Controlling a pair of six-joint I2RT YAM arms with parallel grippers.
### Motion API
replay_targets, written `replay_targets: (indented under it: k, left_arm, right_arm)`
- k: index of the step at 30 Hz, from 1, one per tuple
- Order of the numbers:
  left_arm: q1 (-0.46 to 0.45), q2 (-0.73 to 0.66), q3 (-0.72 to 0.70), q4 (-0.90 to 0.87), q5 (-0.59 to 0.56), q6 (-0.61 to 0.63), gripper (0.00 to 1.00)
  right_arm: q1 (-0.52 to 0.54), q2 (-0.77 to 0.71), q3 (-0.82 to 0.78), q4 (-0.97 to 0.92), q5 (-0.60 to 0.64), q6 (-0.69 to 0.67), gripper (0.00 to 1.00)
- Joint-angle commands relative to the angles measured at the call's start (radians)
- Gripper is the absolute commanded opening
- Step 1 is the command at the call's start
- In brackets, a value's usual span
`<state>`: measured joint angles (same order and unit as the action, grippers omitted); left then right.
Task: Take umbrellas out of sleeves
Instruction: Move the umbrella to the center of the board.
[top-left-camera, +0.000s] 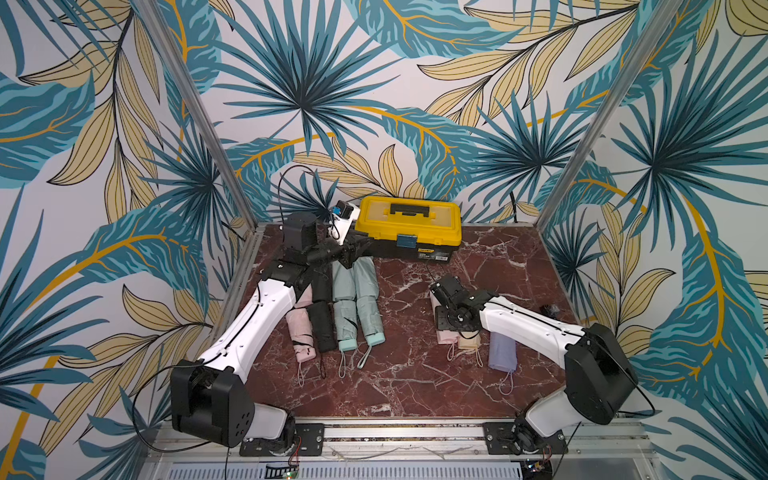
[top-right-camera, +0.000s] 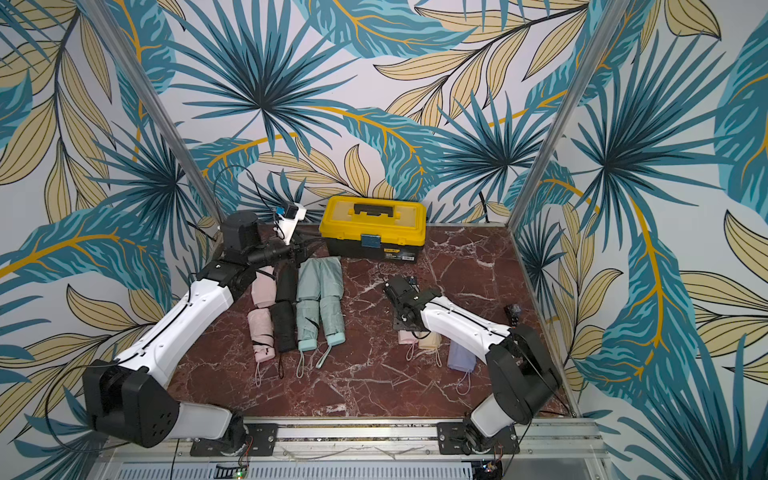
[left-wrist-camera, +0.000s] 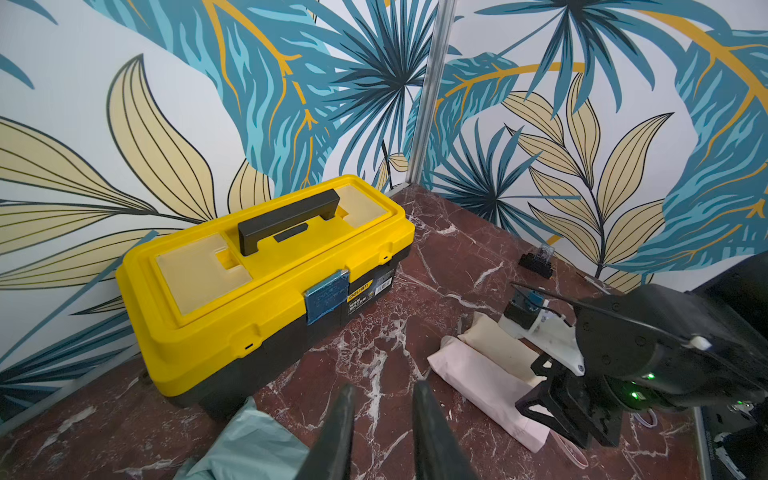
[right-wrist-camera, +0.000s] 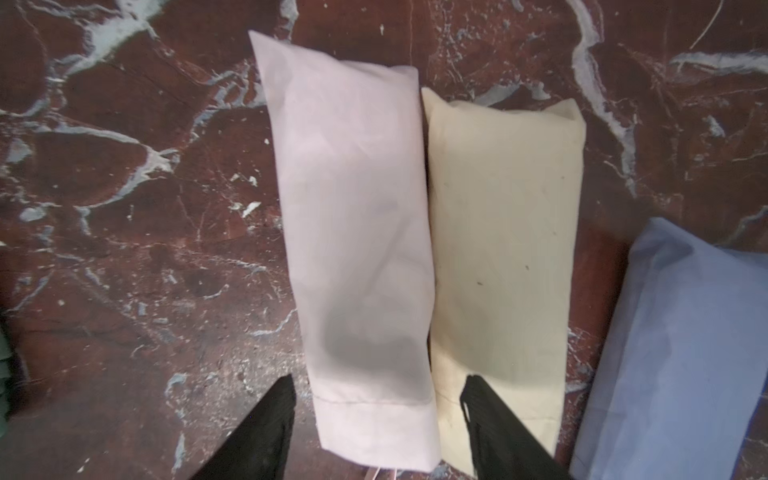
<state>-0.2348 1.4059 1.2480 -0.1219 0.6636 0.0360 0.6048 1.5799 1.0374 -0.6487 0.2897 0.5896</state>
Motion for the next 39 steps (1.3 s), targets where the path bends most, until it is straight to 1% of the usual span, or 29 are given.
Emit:
replay_targets:
  k: [1, 5, 10, 15, 23, 29, 33, 39]
  left_arm:
    - [0.008, 0.007, -0.001, 0.02, 0.017, -0.003, 0.26]
    - [0.008, 0.01, -0.001, 0.02, 0.018, -0.004, 0.26]
    - [0.007, 0.009, 0.0, 0.02, 0.018, -0.003, 0.26]
    - [0.008, 0.015, 0.002, 0.02, 0.021, -0.006, 0.26]
    - [0.008, 0.022, 0.003, 0.02, 0.025, -0.01, 0.26]
    - [0.008, 0.024, 0.004, 0.02, 0.025, -0.009, 0.26]
    - [0.008, 0.026, 0.005, 0.02, 0.028, -0.01, 0.26]
    - [0.009, 0.029, 0.007, 0.02, 0.037, -0.008, 0.25]
  right_arm:
    - [0.0, 0.055, -0.015, 0.043, -0.022, -0.019, 0.64]
    - [0.001, 0.094, -0.025, 0.085, -0.072, -0.014, 0.59]
    - [0.002, 0.107, -0.047, 0.109, -0.103, -0.009, 0.51]
    - [0.027, 0.114, -0.057, 0.104, -0.078, -0.024, 0.45]
    - [0.139, 0.157, -0.013, 0.038, 0.042, -0.047, 0.44]
    - [0.255, 0.223, 0.044, -0.02, 0.13, -0.067, 0.43]
    - [0.275, 0.225, 0.043, -0.015, 0.115, -0.053, 0.43]
    - [0.279, 0.194, 0.041, -0.005, 0.094, -0.048, 0.44]
